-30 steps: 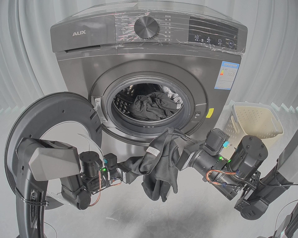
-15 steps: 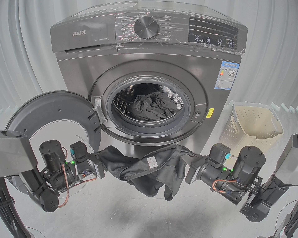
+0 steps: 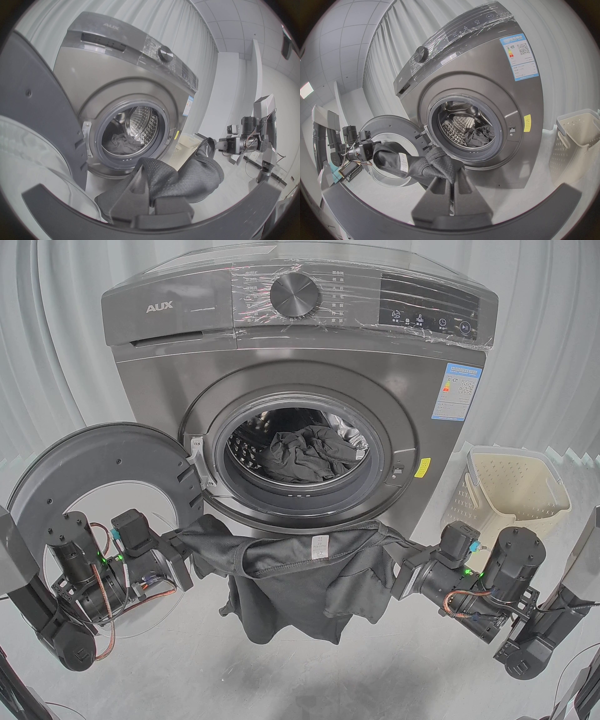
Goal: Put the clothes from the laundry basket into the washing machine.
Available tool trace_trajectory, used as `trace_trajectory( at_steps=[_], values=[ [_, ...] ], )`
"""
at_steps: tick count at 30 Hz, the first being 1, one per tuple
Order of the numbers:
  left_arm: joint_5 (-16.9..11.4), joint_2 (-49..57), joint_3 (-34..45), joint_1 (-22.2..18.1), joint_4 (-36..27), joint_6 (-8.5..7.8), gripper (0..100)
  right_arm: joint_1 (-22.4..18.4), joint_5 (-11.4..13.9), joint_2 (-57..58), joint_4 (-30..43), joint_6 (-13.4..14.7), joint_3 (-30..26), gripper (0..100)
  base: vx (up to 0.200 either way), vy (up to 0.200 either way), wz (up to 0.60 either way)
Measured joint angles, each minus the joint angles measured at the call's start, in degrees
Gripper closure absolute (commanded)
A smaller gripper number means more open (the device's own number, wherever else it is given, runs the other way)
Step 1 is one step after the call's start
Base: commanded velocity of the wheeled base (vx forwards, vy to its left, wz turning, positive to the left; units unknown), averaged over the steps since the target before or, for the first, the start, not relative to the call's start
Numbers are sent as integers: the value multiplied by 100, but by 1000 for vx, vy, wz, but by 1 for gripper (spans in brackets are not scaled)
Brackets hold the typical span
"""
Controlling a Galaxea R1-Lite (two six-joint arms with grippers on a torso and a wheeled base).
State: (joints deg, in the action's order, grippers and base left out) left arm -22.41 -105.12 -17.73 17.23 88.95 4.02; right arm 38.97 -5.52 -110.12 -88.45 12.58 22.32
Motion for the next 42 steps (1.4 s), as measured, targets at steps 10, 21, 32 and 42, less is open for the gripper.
trace_trajectory(
  at_steps=[10, 21, 32, 42],
  values=[
    [-1, 440, -40, -118, 2, 82, 100, -268, -161, 33, 7, 15, 405, 100, 0, 0, 0],
    [-1, 622, -52, -166, 0, 161, 100, -161, -184, 89, 5, 17, 730, 100, 0, 0, 0],
    [7, 653, -156, -238, 2, 224, 100, -119, -165, 323, 5, -35, 785, 100, 0, 0, 0],
    [10, 653, -243, -361, 2, 257, 100, -207, -151, 522, 5, -180, 577, 100, 0, 0, 0]
  ],
)
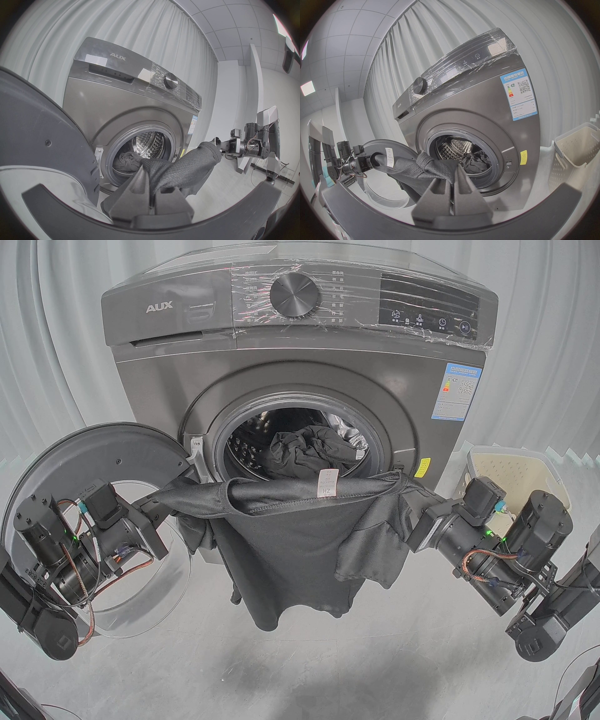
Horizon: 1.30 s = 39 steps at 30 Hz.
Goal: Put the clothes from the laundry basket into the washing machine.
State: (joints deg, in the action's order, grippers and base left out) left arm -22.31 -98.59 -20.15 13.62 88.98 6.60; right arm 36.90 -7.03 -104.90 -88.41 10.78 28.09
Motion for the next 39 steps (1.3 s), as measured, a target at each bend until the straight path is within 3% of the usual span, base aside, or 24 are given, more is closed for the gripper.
trace_trajectory(
  at_steps=[22, 28, 39],
  values=[
    [28, -9, -33, -28, 0, 55, 100, -17, -2, 251, 9, -44, 201, 100, 0, 0, 0],
    [33, 7, -73, -4, 0, 216, 100, -17, -7, 330, 9, -62, 234, 100, 0, 0, 0],
    [44, 22, -107, 7, 0, 243, 100, -7, -10, 394, 9, -60, 258, 100, 0, 0, 0]
  ],
)
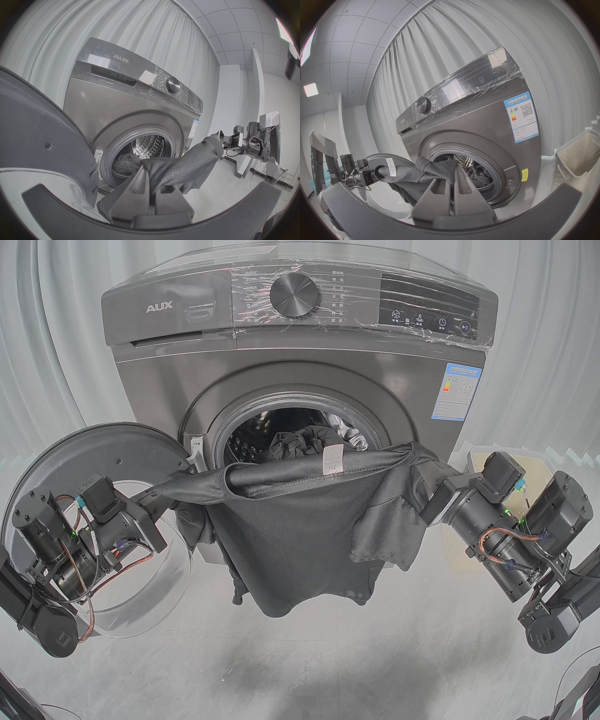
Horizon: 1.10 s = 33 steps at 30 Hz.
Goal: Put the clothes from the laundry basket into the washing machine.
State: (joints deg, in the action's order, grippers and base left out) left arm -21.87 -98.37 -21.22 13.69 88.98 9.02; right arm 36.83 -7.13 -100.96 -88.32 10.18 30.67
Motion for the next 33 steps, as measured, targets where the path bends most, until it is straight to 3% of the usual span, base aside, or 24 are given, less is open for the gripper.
trace_trajectory(
  at_steps=[9, 17, 18, 33],
  values=[
    [0, -1, 15, 69, -2, -5, 100, -4, -6, -2, 0, 11, -11, 100, 0, 0, 0],
    [266, -122, -156, 747, -5, -35, 100, 40, -6, -41, 0, 60, -221, 100, 0, 0, 0],
    [321, -168, -217, 805, -5, -40, 100, 38, -4, -57, 2, 66, -278, 0, 0, 0, 0],
    [635, -610, -997, 1023, -35, -60, 100, 149, 24, -767, 2, 66, -1347, 0, 0, 0, 0]
  ],
)
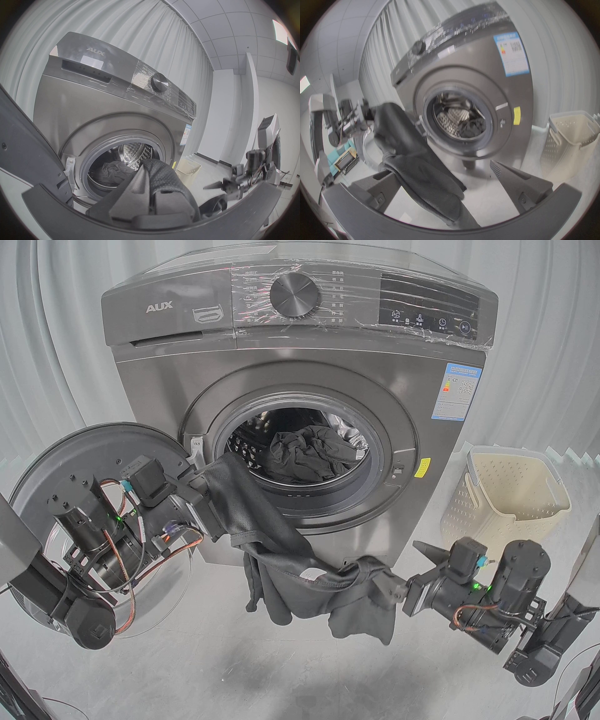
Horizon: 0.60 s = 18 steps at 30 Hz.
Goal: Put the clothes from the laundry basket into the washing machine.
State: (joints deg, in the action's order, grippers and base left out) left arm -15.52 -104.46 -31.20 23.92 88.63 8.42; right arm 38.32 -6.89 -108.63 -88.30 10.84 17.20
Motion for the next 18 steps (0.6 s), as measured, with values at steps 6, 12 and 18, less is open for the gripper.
trace_trajectory(
  at_steps=[6, 12, 18],
  values=[
    [57, -116, -157, 96, -16, -5, 100, 300, 29, -536, -6, 20, -467, 0, 0, 0, 0],
    [146, -226, -276, 135, -16, -9, 100, 663, 33, -1072, -11, 49, -817, 0, 0, 0, 0],
    [173, -293, -325, 149, -16, -9, 100, 813, 32, -1454, -11, 65, -996, 0, 0, 0, 0]
  ],
)
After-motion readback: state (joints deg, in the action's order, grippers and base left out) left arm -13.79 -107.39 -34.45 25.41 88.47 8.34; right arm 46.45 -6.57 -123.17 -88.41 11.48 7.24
